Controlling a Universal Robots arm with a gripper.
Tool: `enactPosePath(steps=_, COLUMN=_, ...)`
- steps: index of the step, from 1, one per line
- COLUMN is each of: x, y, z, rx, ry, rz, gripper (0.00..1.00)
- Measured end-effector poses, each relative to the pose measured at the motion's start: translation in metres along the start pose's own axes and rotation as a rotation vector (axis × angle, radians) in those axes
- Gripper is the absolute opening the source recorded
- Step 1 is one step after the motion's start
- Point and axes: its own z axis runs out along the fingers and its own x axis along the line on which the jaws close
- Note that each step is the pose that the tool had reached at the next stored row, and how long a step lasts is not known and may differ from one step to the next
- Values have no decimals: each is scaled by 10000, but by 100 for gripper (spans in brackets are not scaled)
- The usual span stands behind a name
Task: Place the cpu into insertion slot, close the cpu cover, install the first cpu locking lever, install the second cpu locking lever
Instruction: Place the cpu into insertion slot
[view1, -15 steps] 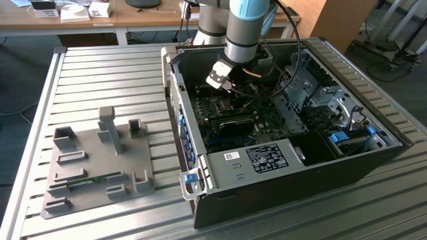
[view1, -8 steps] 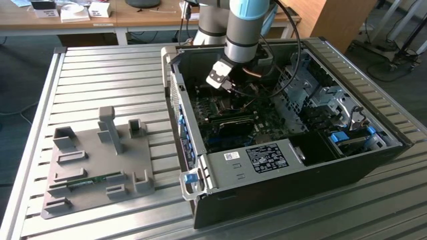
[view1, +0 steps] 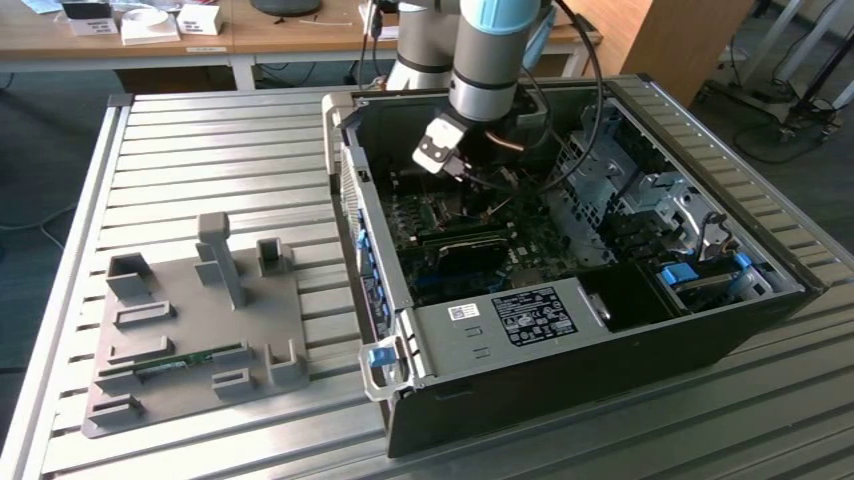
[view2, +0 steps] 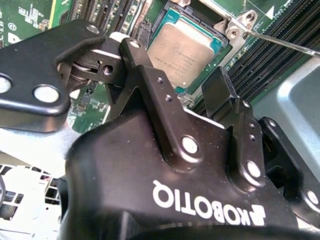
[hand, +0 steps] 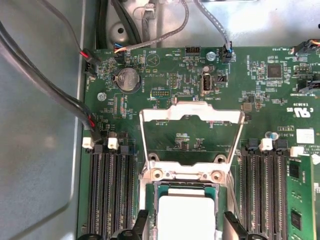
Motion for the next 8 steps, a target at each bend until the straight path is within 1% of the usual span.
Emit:
enactPosePath(steps=4, x=1, y=1, z=-32, rx=0, ry=0, rz=0, gripper=67)
enactPosePath(steps=8, x=1, y=2, z=-36, rx=-1, ry=3, rz=0, gripper=67)
